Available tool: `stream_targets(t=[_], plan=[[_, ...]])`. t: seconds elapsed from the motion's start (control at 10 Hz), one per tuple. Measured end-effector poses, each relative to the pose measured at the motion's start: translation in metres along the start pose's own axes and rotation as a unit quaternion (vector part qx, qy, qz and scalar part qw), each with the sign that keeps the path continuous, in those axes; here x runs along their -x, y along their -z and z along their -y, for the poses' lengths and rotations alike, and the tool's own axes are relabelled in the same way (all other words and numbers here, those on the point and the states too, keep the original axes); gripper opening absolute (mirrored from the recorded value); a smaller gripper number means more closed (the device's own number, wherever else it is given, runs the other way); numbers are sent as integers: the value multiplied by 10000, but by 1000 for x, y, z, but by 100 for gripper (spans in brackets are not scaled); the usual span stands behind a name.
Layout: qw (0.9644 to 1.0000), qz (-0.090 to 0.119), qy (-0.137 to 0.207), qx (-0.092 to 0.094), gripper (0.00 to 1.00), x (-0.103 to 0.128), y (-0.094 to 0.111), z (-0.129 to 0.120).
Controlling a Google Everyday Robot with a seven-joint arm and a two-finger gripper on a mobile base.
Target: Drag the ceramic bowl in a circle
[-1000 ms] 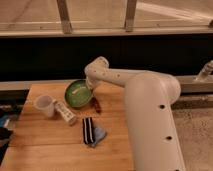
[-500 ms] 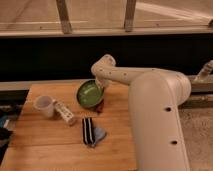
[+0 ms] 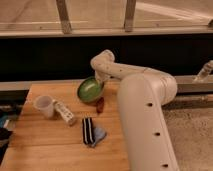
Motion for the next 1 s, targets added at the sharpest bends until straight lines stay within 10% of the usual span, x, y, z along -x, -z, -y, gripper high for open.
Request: stream_targets(t=[0.5, 1.0], plan=[[9924, -193, 811, 909, 0, 10, 5, -103], [9838, -796, 1378, 826, 0, -35, 67, -123]])
